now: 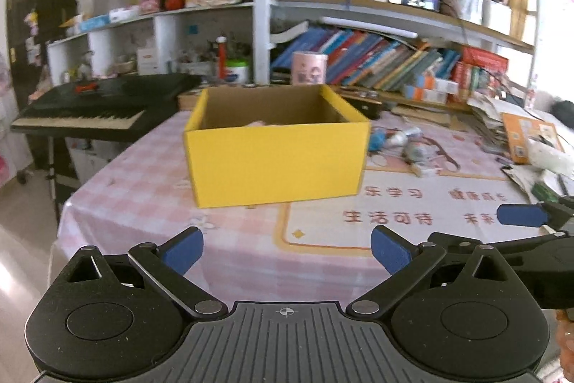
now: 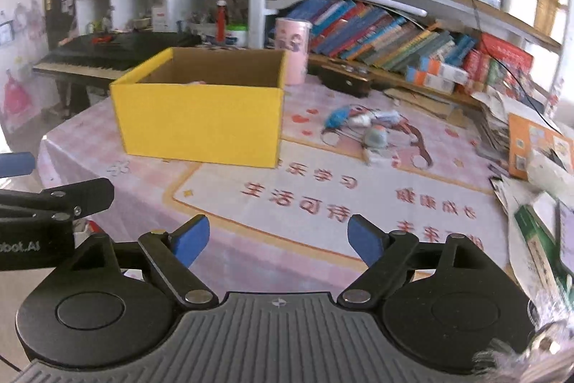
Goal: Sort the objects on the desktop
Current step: 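Lift both open grippers out of the yellow box and back over the table, then move the left gripper to the grey stapler while the right gripper approaches the white-red medicine box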
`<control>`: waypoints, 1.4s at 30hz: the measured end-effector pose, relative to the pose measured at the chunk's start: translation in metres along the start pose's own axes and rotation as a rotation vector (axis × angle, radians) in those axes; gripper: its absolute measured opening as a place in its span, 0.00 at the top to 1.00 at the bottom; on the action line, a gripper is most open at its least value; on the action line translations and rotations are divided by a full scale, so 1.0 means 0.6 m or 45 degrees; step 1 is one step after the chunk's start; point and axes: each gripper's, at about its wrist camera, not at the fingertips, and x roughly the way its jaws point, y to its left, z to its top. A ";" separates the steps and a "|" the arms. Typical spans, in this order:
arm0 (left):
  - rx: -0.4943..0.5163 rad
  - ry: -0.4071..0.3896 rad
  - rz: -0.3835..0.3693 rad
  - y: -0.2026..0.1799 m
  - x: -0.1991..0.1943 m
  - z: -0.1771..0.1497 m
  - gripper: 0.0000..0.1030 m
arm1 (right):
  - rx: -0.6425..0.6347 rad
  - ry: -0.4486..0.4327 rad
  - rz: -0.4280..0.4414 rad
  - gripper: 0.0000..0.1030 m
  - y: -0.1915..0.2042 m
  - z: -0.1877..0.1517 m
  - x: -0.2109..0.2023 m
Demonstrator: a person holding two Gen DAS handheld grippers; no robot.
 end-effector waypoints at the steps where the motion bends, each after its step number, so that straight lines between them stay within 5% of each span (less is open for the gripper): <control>1: 0.005 0.000 -0.013 -0.004 0.002 0.000 0.00 | 0.009 0.002 -0.007 0.19 -0.004 -0.002 0.000; 18: 0.099 0.079 -0.170 -0.130 0.086 0.025 0.00 | 0.163 0.091 -0.168 0.19 -0.151 -0.015 0.028; 36: -0.002 0.025 -0.041 -0.245 0.181 0.100 0.00 | 0.078 0.119 -0.044 0.18 -0.303 0.063 0.145; 42: -0.053 0.011 0.072 -0.265 0.193 0.110 0.00 | 0.052 0.161 0.024 0.18 -0.329 0.076 0.214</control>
